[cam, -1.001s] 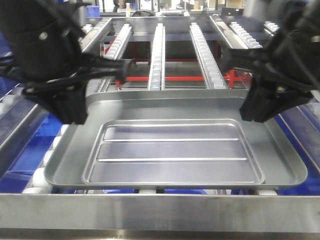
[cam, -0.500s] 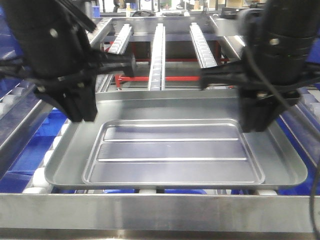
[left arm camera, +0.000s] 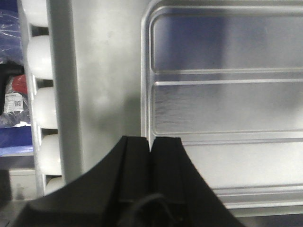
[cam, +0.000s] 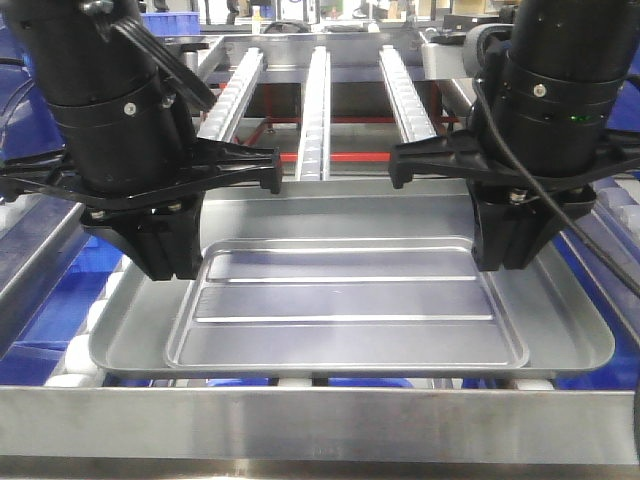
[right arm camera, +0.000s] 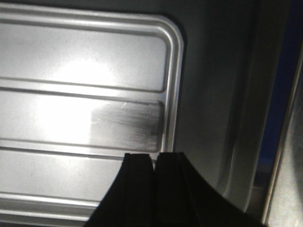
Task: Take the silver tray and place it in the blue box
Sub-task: 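Lower both grippers toward the near corners of the silver tray, then open both grippers and close them on the tray's side rims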
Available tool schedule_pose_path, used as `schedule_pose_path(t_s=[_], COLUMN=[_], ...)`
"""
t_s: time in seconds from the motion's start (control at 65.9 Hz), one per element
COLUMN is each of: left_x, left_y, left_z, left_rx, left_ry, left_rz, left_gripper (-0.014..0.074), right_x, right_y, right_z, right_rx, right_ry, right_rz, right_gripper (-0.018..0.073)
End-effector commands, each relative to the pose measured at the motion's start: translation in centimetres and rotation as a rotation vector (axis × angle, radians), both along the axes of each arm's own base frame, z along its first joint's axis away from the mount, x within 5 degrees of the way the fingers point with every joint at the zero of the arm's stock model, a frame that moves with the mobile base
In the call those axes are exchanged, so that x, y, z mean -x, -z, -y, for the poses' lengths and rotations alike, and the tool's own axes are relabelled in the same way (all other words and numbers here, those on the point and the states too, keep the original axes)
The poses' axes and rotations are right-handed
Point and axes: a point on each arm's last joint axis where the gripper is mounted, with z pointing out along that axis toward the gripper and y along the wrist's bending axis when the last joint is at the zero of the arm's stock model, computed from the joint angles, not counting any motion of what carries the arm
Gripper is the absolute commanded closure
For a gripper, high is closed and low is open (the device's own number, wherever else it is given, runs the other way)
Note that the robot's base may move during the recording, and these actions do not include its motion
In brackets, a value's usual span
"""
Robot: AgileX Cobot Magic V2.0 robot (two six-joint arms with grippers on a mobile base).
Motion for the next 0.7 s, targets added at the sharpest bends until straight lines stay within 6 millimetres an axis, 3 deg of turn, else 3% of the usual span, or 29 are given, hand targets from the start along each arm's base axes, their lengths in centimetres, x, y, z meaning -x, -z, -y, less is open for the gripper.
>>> schedule_pose_path(t_s=[0.0, 0.182, 0.303, 0.394, 0.531, 0.682], left_x=[-0.3, -0.5, -0.6, -0.6, -0.9, -1.0], left_y=[-2.0, -1.5, -1.3, -1.2, -0.8, -0.1], left_z=[0.3, 0.5, 0.5, 0.6, 0.5, 0.6], left_rx=[0.062, 0.054, 0.046, 0.045, 0.034, 0.022], left_ry=[0.007, 0.008, 0.012, 0.014, 0.010, 0.010], left_rz=[0.077, 0.068, 0.069, 0.071, 0.064, 0.050], left_gripper=[0.0692, 0.0690, 0.0667, 0.0582, 0.0426, 0.0415], right_x=[-0.9, -1.4, -1.4, -1.5, -1.5, -1.6], right_y=[-1.9, -0.8, -0.6, -0.6, -0.5, -0.5], right_z=[0.2, 1.2, 1.3, 1.2, 1.2, 1.2], right_rx=[-0.044, -0.028, -0.038, -0.043, -0.043, -0.048], right_ry=[0.000, 0.060, 0.075, 0.074, 0.073, 0.073], right_rz=[0.105, 0.044, 0.029, 0.032, 0.032, 0.038], right_gripper=[0.0502, 0.0467, 0.0299, 0.0168, 0.0157, 0.0157])
